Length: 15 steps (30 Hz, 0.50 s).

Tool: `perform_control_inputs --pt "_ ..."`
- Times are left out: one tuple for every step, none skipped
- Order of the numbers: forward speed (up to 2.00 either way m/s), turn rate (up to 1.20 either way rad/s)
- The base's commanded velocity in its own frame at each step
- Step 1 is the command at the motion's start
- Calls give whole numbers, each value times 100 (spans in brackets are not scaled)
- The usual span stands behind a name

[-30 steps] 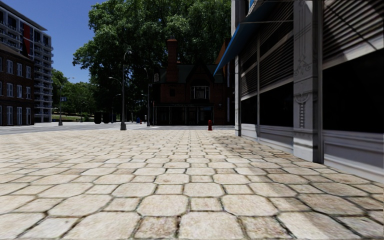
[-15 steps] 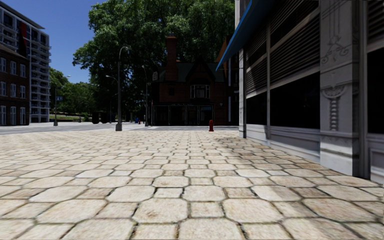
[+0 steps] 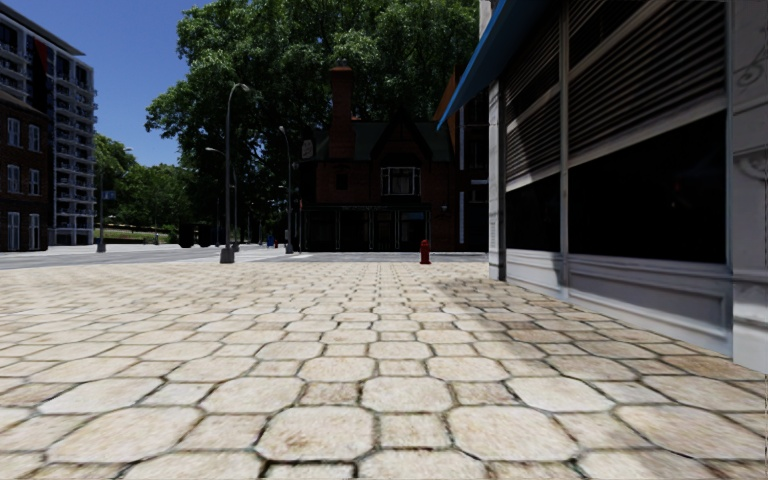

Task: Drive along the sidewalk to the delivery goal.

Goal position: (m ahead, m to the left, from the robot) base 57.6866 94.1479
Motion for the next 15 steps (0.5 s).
perform_control_inputs --pt "177 0" --pt "177 0" --pt "177 0" --pt "177 0" --pt "177 0" --pt "177 0" --pt "177 0" --pt "177 0" --pt "177 0" --pt "177 0" --pt "177 0" --pt "177 0" --pt "177 0" --pt "177 0" --pt "177 0"
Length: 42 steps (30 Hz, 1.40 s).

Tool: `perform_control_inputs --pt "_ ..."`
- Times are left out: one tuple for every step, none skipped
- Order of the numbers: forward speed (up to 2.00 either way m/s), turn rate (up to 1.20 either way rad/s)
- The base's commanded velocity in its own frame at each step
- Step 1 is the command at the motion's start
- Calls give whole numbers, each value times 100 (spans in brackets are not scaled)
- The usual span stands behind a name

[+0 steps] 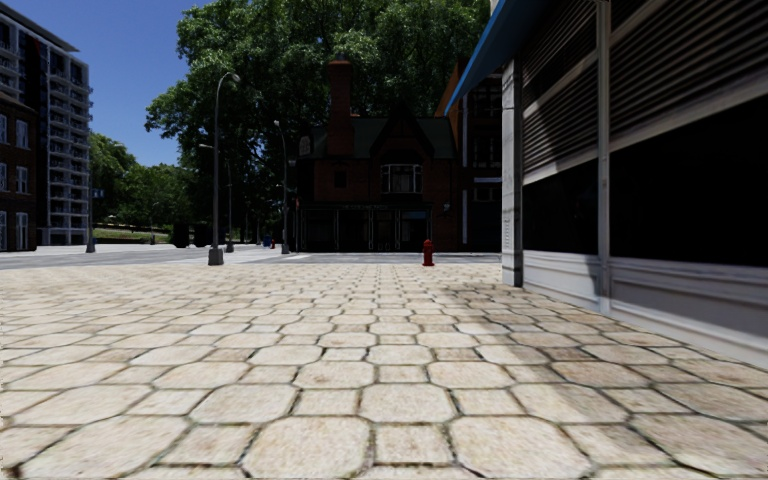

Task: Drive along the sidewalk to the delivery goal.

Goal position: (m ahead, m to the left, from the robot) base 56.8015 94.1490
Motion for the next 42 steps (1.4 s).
perform_control_inputs --pt "177 0" --pt "177 0" --pt "177 0" --pt "177 0" --pt "177 0" --pt "177 0" --pt "177 0" --pt "177 0" --pt "177 0" --pt "177 0" --pt "177 0" --pt "177 0" --pt "177 0" --pt "177 0" --pt "177 0" --pt "177 0" --pt "177 0" --pt "177 0" --pt "177 0" --pt "177 0" --pt "177 0" --pt "177 0" --pt "177 0" --pt "177 0" --pt "177 0" --pt "177 0" --pt "177 0" --pt "177 0" --pt "177 0" --pt "177 0" --pt "177 0" --pt "177 0" --pt "177 0" --pt "177 0" --pt "177 0" --pt "177 0" --pt "172 0" --pt "169 0" --pt "169 0" --pt "166 0" --pt "165 0" --pt "164 0"
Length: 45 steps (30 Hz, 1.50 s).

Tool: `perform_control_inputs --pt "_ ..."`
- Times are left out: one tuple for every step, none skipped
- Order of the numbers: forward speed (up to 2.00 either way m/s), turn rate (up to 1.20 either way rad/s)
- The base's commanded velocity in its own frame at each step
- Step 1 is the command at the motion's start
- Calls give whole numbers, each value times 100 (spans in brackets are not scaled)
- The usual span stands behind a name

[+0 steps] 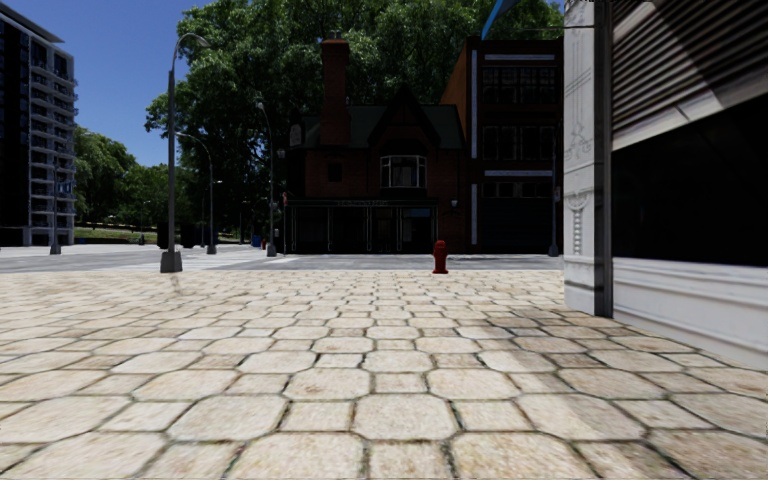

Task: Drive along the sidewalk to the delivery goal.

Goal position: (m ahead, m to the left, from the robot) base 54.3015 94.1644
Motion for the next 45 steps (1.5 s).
perform_control_inputs --pt "163 0" --pt "163 0" --pt "161 0" --pt "160 0" --pt "165 0" --pt "200 0" --pt "200 0" --pt "200 0" --pt "200 0" --pt "200 0" --pt "200 17" --pt "200 17" --pt "200 44" --pt "200 67" --pt "200 91" --pt "200 91" --pt "200 120" --pt "200 120" --pt "200 120" --pt "200 120" --pt "200 120" --pt "200 120" --pt "200 120" --pt "200 119" --pt "200 40" --pt "200 15" --pt "200 15" --pt "200 1" --pt "200 0" --pt "200 0" --pt "200 0" --pt "200 0" --pt "200 0" --pt "200 0" --pt "200 0" --pt "200 0" --pt "200 0" --pt "200 0" --pt "200 0" --pt "200 0" --pt "200 0" --pt "200 0" --pt "200 0" --pt "200 0" --pt "200 0"
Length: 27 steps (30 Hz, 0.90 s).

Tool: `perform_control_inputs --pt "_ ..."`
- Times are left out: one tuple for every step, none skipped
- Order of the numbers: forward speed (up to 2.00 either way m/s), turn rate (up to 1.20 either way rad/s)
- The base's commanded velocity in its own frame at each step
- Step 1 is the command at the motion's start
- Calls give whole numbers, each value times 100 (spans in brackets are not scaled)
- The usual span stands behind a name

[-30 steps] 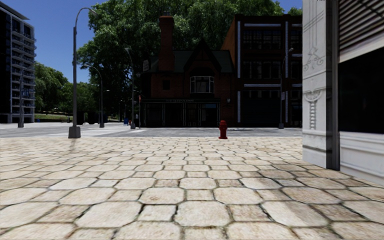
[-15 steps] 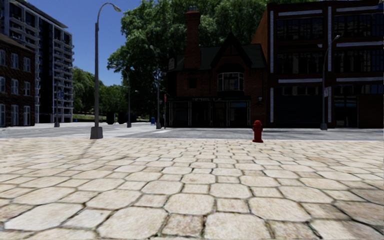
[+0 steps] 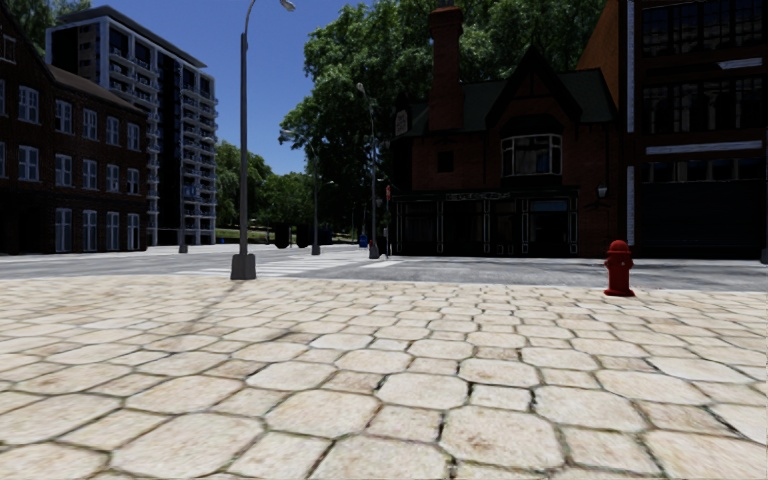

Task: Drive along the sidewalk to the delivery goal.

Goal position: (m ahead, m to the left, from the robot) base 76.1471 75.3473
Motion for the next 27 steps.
perform_control_inputs --pt "200 0" --pt "200 1" --pt "200 49" --pt "200 49" --pt "200 67" --pt "200 94" --pt "200 120" --pt "200 120" --pt "200 120" --pt "200 120" --pt "200 120" --pt "200 120" --pt "200 120" --pt "200 120" --pt "200 120" --pt "200 120" --pt "200 120" --pt "200 110" --pt "200 84" --pt "200 84" --pt "200 72" --pt "200 55" --pt "200 38" --pt "200 38" --pt "200 24" --pt "200 17" --pt "200 12"
